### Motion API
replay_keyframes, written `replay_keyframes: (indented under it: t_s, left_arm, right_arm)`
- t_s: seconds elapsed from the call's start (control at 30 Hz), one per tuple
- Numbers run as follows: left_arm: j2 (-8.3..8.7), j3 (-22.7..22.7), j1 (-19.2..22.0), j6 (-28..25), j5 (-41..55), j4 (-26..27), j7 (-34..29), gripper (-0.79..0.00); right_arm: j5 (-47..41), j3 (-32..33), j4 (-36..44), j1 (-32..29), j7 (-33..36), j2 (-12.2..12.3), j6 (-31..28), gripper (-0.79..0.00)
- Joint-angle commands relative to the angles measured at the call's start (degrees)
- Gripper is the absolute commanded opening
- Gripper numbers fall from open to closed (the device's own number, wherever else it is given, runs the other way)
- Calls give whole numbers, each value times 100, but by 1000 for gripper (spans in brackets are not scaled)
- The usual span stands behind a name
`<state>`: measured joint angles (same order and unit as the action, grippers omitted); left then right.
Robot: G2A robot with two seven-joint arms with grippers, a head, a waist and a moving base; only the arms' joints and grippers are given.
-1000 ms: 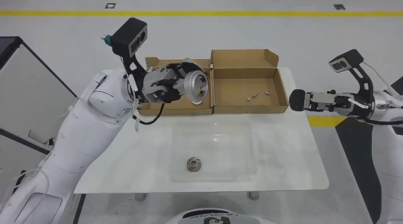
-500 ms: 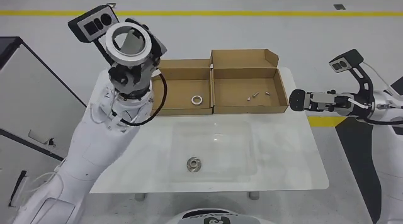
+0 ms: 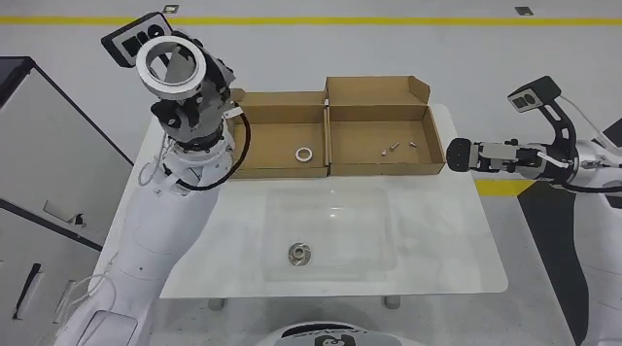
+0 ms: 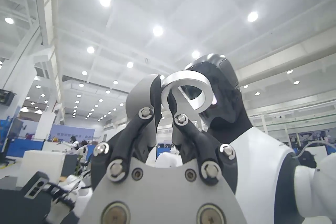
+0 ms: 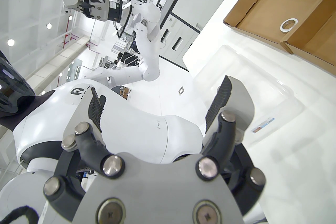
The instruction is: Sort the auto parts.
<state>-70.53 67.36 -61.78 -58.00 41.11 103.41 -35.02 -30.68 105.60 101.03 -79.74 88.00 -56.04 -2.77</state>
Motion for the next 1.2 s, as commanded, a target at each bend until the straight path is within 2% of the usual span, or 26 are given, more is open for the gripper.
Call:
replay_keyframes:
  t_s: [0.0, 0.1, 0.2, 0.33, 0.47, 0.57, 0.7, 0.83, 1.1, 1.17]
  left_arm:
    - [-42, 98, -12, 0, -383, -119, -245, -785]
    - [-75, 242, -10, 0, -1100, -258, -507, -785]
    - [-107, 298, -42, 0, -1557, -306, -497, -785]
    - [-160, 270, -76, 0, -1648, -194, -274, -785]
    - [-243, 136, -95, 0, -997, 44, -104, -785]
    - [-320, 108, -104, 0, -399, 166, -203, -785]
    - [-440, 222, -152, 0, 261, 173, -501, -785]
    - [-553, 407, -173, 0, 419, 55, -1015, -785]
    - [-599, 551, -118, 0, -1403, -230, -1126, -785]
    - [-607, 530, -139, 0, -1463, -271, -1096, -785]
  right_arm:
    - [0, 0, 0, 0, 0, 0, 0, 0]
    - [0, 0, 0, 0, 0, 0, 0, 0]
    - [0, 0, 0, 0, 0, 0, 0, 0]
    - [0, 0, 0, 0, 0, 0, 0, 0]
    - [0, 0, 0, 0, 0, 0, 0, 0]
    - [0, 0, 0, 0, 0, 0, 0, 0]
    - [0, 0, 0, 0, 0, 0, 0, 0]
    - [0, 0, 0, 0, 0, 0, 0, 0]
    - [0, 0, 0, 0, 0, 0, 0, 0]
    - [0, 0, 0, 0, 0, 0, 0, 0]
